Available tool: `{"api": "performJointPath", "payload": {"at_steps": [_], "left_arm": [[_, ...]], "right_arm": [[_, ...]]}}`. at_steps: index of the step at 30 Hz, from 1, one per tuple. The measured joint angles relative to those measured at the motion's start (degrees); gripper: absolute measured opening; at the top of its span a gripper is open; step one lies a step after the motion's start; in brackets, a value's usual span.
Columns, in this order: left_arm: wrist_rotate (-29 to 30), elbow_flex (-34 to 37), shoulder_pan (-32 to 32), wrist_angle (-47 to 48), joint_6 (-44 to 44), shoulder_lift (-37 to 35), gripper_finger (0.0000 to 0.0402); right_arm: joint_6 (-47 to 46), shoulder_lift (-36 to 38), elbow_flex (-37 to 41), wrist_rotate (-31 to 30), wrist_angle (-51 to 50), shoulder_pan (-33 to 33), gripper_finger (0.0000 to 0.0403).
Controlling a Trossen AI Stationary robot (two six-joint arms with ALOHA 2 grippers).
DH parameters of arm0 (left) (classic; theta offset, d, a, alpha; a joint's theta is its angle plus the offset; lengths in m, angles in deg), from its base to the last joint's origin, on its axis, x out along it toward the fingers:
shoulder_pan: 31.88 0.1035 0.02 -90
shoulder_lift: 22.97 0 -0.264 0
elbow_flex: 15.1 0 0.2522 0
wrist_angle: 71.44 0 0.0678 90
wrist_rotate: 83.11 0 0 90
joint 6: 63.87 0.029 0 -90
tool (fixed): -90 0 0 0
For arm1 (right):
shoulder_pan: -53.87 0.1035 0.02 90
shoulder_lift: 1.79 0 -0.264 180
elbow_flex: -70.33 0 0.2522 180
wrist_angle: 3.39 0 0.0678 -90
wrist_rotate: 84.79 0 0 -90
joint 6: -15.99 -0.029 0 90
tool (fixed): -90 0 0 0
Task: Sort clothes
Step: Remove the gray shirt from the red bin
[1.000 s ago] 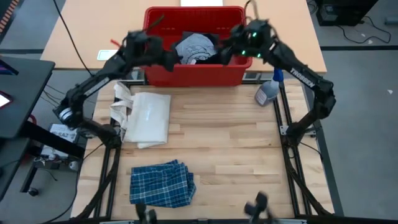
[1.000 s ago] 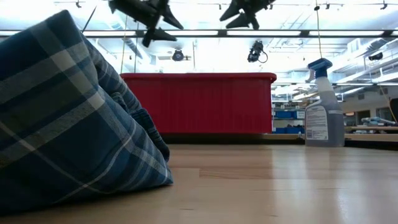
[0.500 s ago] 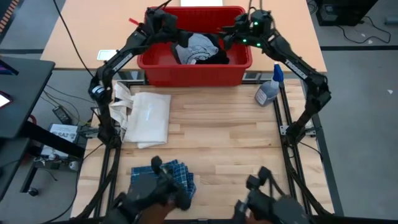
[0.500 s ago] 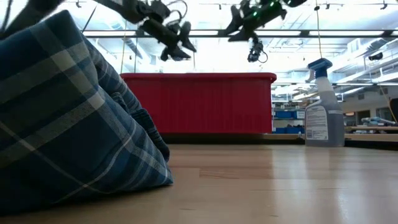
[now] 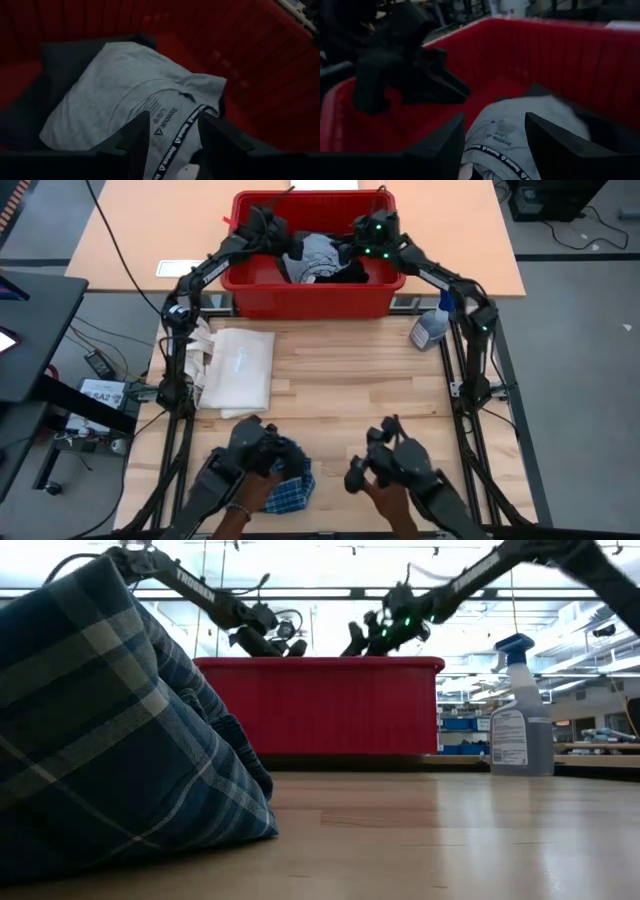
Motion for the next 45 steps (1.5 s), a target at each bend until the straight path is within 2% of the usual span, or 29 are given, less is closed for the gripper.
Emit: {"api": "performJointPath", "payload": {"at_steps": [6,12,15,20,25,27,31,36,40,45], "left_arm": [[-0.57,-0.02,-0.24,0.16,-0.02,2.92,0.0172],[0.39,0.00,0.08,3.24,-2.99,3.79,0.0174],[-0.03,0.00,1.02,4.03,-4.45,3.55,0.0192],[-5.24,0.00,2.67,4.89,-8.81,3.46,0.0245],[-6.38,0.00,2.37,2.20,-9.05,3.59,0.0282],[-6.19,0.00,2.01,-0.38,-9.05,3.75,0.0287],[-2.87,0.00,1.19,-3.56,-8.57,3.94,0.0290],[0.47,0.02,0.38,-1.45,-5.60,5.40,0.0291],[-0.49,0.02,-0.17,3.76,-6.15,6.31,0.0291],[-7.34,0.05,-1.41,6.42,-2.63,6.36,0.0287]], "right_arm": [[-3.92,-7.51,0.09,0.44,3.23,-0.09,0.0213],[-8.86,-9.17,-0.11,-2.09,0.87,-0.37,0.0215],[-9.74,-8.41,-0.11,-3.65,0.79,-0.86,0.0228],[-14.94,-7.39,-0.22,-5.18,4.64,-2.97,0.0290],[-17.20,-8.52,-0.18,-5.41,5.87,-5.02,0.0376],[-17.91,-8.89,-0.27,-4.18,6.15,-5.39,0.0394],[-17.10,-10.00,-0.55,-3.41,6.91,-5.46,0.0384],[-15.24,-10.20,-0.49,-5.06,5.94,-4.31,0.0384],[-14.01,-10.53,0.36,-4.47,3.86,-3.07,0.0382],[-9.01,-5.90,-0.19,-2.63,6.18,-1.68,0.0375]]}}
